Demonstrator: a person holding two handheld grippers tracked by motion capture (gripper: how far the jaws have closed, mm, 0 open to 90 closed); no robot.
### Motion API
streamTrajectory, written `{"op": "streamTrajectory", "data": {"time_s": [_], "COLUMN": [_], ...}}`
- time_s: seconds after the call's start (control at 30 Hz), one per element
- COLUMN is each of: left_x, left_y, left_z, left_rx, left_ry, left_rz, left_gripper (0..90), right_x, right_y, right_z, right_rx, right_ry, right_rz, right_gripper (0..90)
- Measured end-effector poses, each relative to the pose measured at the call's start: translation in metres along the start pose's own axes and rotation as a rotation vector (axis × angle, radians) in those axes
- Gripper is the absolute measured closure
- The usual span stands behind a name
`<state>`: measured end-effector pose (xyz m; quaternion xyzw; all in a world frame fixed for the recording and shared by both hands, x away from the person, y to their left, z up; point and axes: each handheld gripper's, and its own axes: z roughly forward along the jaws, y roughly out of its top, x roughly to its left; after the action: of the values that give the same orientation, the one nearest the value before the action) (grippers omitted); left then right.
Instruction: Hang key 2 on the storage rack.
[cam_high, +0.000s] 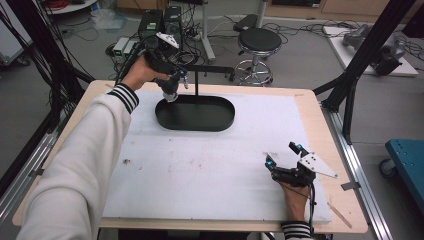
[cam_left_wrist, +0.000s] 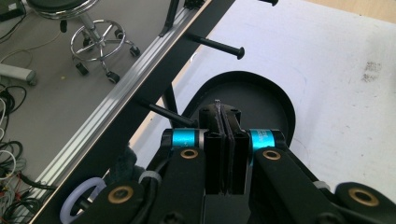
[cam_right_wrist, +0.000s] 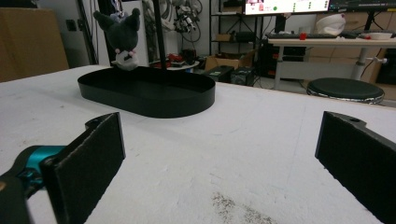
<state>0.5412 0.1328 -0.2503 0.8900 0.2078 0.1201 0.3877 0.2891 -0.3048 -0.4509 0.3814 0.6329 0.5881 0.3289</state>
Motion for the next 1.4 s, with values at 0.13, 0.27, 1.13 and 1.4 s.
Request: {"op": "streamTrajectory", "data": {"time_s": [0.13,0.27,1.13,1.4], "left_x": [0.001,0.002,0.012,0.014], "left_y": [-0.001,-0.001,-0.001,0.002], "left_z": [0.001,0.001,0.007,0.008], "left_rx": [0.004,0.003,-0.005,0.006], "left_ry": [0.003,0.011,0.015,0.023], "left_rz": [-0.002,-0.005,-0.030,-0.035], "left_gripper": [88.1,88.0,88.1,88.1], "right_x": [0.000,0.001,0.001,0.000], "right_y": [0.000,0.000,0.000,0.000], "right_z": [0.000,0.000,0.000,0.000], "right_rx": [0.000,0.006,0.005,0.000], "right_ry": [-0.001,0.003,0.001,0.000], "right_rz": [-0.001,0.007,0.003,0.000], "right_gripper": [0.7,0.7,0.7,0.7]}}
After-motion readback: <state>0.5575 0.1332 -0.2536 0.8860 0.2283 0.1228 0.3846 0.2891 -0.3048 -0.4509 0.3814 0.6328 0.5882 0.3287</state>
